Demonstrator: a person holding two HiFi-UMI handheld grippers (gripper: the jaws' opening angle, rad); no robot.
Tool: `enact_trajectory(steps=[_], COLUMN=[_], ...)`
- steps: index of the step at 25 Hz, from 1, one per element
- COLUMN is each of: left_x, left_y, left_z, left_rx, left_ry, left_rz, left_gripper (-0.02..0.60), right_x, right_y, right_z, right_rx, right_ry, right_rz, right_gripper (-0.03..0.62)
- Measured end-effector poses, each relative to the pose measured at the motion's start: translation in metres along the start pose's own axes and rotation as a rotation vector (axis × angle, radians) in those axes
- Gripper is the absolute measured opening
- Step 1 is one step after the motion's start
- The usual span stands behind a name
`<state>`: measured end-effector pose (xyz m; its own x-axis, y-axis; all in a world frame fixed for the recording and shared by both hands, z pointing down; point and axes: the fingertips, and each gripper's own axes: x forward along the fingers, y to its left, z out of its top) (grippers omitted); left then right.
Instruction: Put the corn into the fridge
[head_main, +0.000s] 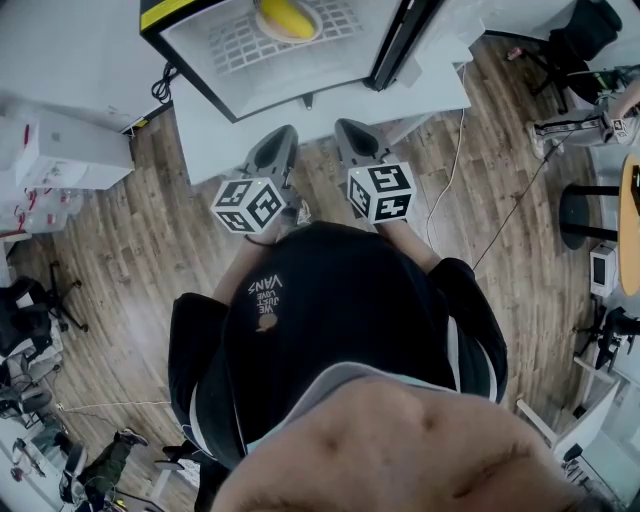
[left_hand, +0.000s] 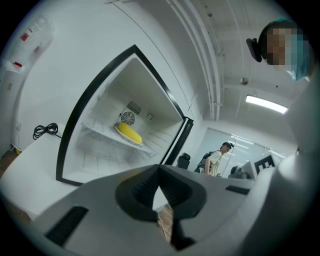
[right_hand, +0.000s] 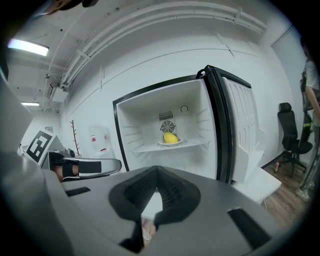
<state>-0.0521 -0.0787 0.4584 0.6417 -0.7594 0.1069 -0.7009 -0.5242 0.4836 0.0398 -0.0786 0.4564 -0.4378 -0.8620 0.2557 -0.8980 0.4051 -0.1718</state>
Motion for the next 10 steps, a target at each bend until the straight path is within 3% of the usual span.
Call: enact_trajectory(steps=[10], left_x=[-0.0045], left_y=[-0.0043], left_z=[-0.0040], left_rx=[0.003], left_ry=[0.005], left_rz=[-0.001], left_gripper=[0.017], right_x=[-0.0059], right_y=[0.0024], right_z=[-0.0032], right_rx=[-0.001], right_ry=[0.003], right_rz=[0.005], right_gripper=[0.012])
